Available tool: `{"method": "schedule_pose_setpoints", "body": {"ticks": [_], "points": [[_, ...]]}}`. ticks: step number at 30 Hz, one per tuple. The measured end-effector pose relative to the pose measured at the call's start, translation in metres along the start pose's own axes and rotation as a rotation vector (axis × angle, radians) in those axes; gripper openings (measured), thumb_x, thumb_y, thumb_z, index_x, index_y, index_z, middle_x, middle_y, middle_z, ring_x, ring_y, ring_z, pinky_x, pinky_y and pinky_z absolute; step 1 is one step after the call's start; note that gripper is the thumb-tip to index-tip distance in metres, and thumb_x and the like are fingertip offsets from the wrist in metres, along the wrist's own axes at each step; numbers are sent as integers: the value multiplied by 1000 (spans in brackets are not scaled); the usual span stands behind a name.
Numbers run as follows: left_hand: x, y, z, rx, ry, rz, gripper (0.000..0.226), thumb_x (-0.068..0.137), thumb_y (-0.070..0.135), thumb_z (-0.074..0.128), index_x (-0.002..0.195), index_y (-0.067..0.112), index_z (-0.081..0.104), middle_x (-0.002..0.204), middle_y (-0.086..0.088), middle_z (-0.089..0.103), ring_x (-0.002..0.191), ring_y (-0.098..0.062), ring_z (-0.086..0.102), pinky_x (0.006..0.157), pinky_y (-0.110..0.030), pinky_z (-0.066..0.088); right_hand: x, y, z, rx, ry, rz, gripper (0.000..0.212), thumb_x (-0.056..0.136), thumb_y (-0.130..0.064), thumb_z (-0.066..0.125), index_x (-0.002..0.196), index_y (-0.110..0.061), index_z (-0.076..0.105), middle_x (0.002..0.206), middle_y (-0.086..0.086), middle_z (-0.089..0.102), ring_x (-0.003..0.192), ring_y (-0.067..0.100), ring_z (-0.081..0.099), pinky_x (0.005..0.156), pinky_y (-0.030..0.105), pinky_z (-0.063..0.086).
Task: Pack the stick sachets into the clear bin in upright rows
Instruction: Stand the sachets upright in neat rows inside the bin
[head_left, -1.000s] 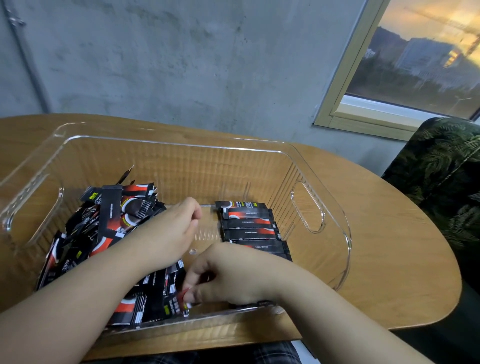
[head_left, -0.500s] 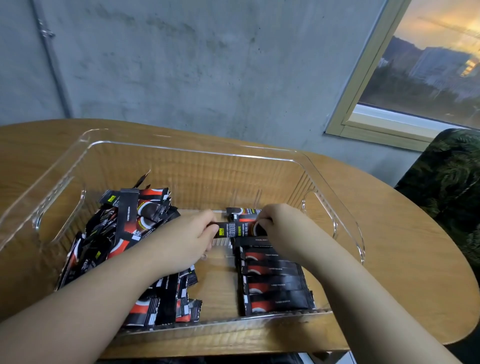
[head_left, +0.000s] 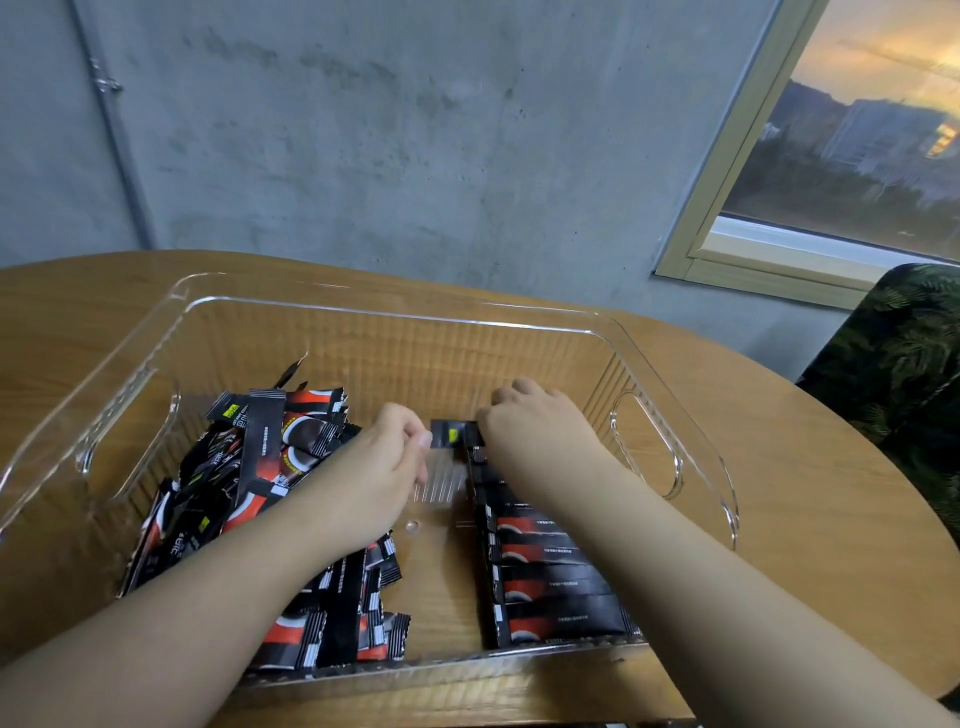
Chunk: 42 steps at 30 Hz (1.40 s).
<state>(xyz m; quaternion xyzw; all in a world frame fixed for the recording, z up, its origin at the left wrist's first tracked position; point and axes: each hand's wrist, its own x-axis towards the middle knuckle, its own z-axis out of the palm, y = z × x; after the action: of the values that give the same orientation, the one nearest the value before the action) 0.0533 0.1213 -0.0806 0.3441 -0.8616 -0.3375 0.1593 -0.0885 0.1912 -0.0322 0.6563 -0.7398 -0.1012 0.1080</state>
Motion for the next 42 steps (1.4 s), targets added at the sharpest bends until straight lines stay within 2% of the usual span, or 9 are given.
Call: {"method": "schedule_pose_setpoints", "body": {"ticks": [3, 10, 15, 19, 24, 27, 33, 37, 42], "points": [[0, -3, 0, 6, 37, -29, 10, 101, 31, 26, 101, 23, 31, 89, -2, 61, 84, -24, 63, 78, -48, 52, 10, 7, -2, -35, -54, 87, 30, 90, -9, 55, 120, -8, 56, 123, 11, 53, 115, 28, 44, 88, 36, 40], [1, -6, 2, -3, 67, -58, 15, 95, 12, 30, 93, 24, 22, 95, -2, 52, 84, -29, 64, 70, -48, 56, -2, -9, 5, 303, -119, 84, 36, 86, -20, 67, 121, -13, 59, 118, 6, 58, 110, 25, 52, 90, 34, 45], [4, -9, 4, -98, 118, -134, 5, 85, 25, 28, 88, 28, 24, 83, -4, 57, 70, -29, 59, 67, -41, 52, -25, -29, 0, 882, -365, -21, 24, 84, -39, 68, 93, -17, 74, 84, 3, 70, 72, 9, 59, 72, 26, 48], [5, -8, 3, -153, 132, -119, 10, 84, 24, 28, 88, 32, 24, 86, -8, 58, 71, -30, 60, 71, -44, 53, -21, -49, 6, 985, -374, 3, 25, 91, -32, 62, 77, -11, 66, 56, -2, 52, 36, 1, 43, 45, 14, 35], [6, -6, 2, -140, 113, -65, 14, 94, 26, 29, 106, 24, 24, 92, 9, 52, 78, -20, 61, 76, -39, 53, -18, -45, 9, 1013, -328, 86, 22, 92, -14, 54, 75, -7, 67, 64, 0, 63, 36, -2, 47, 42, 8, 36], [1, -4, -1, -62, 61, -8, 8, 102, 27, 29, 108, 24, 34, 95, 11, 55, 86, -15, 60, 81, -38, 49, -18, -26, 10, 1052, -228, 245, 21, 94, -14, 50, 78, -8, 63, 57, -1, 59, 47, 7, 53, 55, 24, 48], [-5, 3, -3, -17, -57, 20, 27, 97, 48, 36, 110, 30, 51, 78, 10, 55, 70, 1, 53, 62, -21, 39, -15, -4, 9, 1271, -19, 486, 16, 99, -15, 44, 84, -17, 49, 65, 6, 61, 51, 13, 55, 55, 27, 50], [-4, 2, -1, 82, -90, 47, 21, 97, 40, 47, 116, 32, 48, 75, 4, 64, 50, 8, 51, 48, -16, 28, -12, -4, 10, 1434, 114, 525, 21, 100, -11, 42, 81, -16, 49, 67, 4, 62, 58, 15, 60, 74, 38, 58], [-1, 4, -1, 64, -71, 27, 12, 101, 33, 39, 106, 25, 47, 75, 2, 58, 48, 5, 53, 45, -16, 34, -15, 3, 10, 1356, 192, 534, 21, 97, -10, 47, 78, -16, 53, 68, 0, 65, 64, 19, 67, 69, 33, 56]]}}
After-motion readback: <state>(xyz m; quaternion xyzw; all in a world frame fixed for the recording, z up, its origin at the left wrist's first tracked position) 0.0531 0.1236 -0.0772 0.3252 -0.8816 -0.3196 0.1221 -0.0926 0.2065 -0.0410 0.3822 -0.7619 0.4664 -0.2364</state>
